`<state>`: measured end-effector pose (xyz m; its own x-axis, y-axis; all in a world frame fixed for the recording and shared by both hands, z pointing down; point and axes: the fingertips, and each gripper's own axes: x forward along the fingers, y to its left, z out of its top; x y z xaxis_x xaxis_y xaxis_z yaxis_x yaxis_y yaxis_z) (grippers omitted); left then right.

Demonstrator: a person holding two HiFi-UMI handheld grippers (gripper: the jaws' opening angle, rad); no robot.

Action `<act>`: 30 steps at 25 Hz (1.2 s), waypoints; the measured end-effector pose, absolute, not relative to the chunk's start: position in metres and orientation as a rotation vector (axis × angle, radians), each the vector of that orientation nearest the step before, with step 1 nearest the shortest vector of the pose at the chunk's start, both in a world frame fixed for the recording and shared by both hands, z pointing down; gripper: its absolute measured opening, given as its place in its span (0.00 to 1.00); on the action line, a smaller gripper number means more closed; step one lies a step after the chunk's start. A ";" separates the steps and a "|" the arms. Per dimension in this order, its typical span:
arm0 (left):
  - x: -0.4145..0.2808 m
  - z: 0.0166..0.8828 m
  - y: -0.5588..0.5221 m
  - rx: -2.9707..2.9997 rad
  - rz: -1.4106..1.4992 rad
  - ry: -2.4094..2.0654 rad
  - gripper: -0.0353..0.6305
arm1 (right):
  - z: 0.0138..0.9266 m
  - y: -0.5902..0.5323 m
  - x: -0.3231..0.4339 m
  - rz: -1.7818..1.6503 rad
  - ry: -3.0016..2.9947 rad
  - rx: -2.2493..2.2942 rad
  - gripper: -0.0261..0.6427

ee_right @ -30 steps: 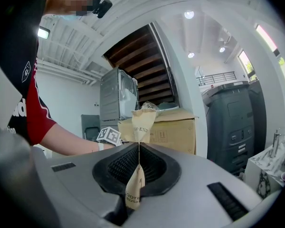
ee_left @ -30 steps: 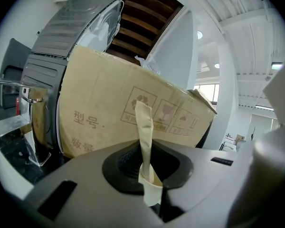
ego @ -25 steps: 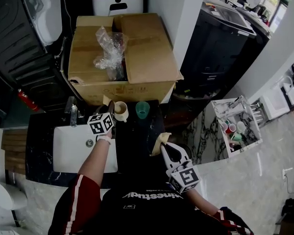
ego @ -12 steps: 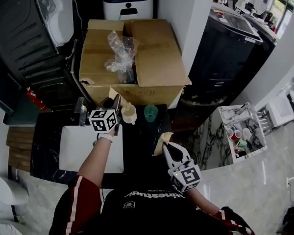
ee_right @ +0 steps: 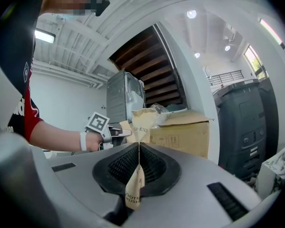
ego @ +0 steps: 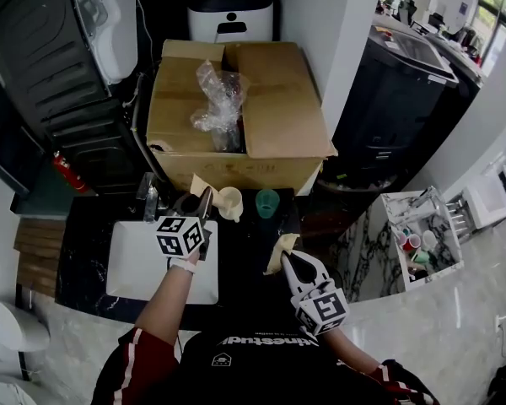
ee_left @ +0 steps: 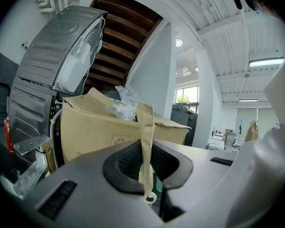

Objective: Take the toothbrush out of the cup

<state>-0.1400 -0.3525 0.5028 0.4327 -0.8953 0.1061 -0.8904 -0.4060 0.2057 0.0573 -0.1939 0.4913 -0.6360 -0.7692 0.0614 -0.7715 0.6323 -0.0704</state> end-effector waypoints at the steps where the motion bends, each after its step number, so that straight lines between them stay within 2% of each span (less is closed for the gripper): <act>1: -0.139 0.502 -0.343 2.462 -0.044 -1.549 0.11 | 0.491 -0.194 0.056 0.135 -2.816 1.322 0.10; 7: -0.141 0.487 -0.293 2.515 -0.128 -1.512 0.11 | 0.491 -0.199 0.050 0.148 -2.804 1.294 0.10; 16: -0.146 0.476 -0.226 2.648 -0.074 -1.485 0.11 | 0.478 -0.207 0.045 0.077 -2.823 1.270 0.10; 30: -0.137 0.489 -0.211 2.653 -0.133 -1.415 0.11 | 0.478 -0.214 0.055 0.071 -2.782 1.332 0.10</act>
